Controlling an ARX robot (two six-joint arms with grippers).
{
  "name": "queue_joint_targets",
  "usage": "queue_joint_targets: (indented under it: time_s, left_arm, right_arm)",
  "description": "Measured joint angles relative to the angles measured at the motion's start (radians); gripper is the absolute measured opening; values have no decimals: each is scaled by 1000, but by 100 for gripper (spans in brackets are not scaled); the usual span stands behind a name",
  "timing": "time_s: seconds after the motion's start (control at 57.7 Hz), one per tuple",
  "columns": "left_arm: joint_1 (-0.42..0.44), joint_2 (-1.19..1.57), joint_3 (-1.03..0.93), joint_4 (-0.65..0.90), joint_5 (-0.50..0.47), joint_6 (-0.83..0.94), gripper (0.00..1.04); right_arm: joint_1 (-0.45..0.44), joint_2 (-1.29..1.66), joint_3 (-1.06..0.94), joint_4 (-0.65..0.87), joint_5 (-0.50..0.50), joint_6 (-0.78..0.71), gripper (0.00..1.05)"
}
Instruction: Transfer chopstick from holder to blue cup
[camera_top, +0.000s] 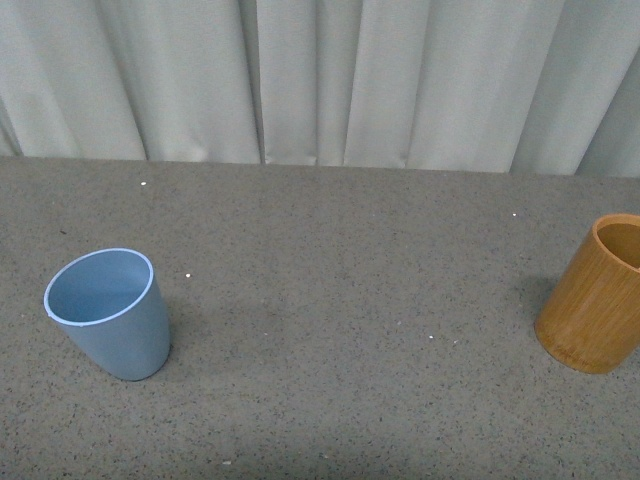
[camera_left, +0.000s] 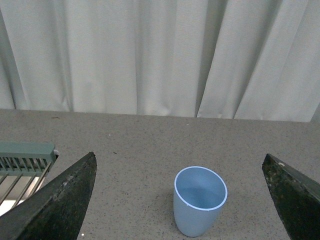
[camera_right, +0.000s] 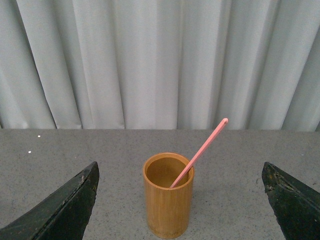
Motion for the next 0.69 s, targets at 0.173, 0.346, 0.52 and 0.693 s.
queue_joint_targets:
  time_s: [0.173, 0.346, 0.52, 0.693]
  left_arm:
    - [0, 0, 0, 0, 0, 0, 98]
    - [0, 0, 0, 0, 0, 0, 98]
    - [0, 0, 0, 0, 0, 0, 98]
    - [0, 0, 0, 0, 0, 0, 98]
  right_arm:
    - [0, 0, 0, 0, 0, 0, 95]
    - [0, 0, 0, 0, 0, 0, 95]
    - [0, 0, 0, 0, 0, 0, 95]
    - [0, 0, 0, 0, 0, 0, 95]
